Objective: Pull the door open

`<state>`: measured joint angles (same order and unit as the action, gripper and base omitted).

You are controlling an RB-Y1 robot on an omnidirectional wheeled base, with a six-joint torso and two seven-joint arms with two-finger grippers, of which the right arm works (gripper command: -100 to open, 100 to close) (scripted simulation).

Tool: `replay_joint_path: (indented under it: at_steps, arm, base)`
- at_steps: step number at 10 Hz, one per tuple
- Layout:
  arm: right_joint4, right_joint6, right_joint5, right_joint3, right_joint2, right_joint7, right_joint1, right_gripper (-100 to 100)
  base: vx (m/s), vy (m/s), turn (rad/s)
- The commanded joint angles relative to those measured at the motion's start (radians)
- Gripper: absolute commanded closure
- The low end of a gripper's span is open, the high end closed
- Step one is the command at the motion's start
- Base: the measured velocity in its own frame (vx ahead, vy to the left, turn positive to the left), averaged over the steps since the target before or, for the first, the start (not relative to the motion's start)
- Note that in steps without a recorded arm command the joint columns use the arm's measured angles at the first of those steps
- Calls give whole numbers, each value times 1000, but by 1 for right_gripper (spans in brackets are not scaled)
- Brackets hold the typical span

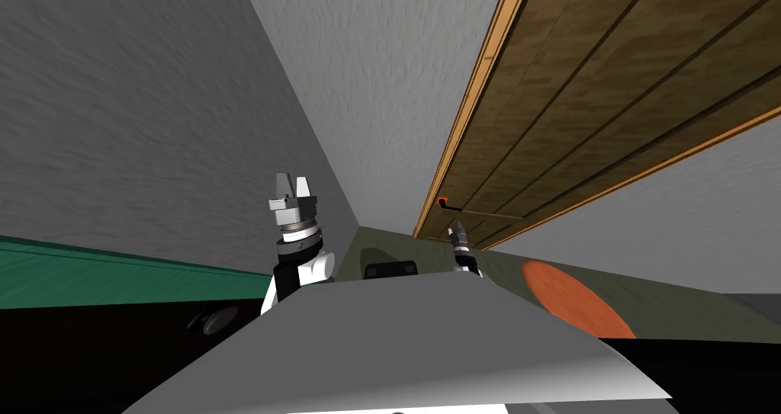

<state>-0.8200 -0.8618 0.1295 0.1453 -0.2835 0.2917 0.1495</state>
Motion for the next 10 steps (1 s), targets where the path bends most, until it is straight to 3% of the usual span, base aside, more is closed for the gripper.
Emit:
replay_joint_path:
  at_steps: [1,6,10]
  arm:
    - [37,-10,1,7,-9,6,-6,-100]
    - [79,-19,3,14,-10,4,-24,-100]
    - [93,-9,7,22,-2,-11,-45,-100]
  base:
    - [154,-47,69]
    - [74,-20,21]
    - [193,-90,34]
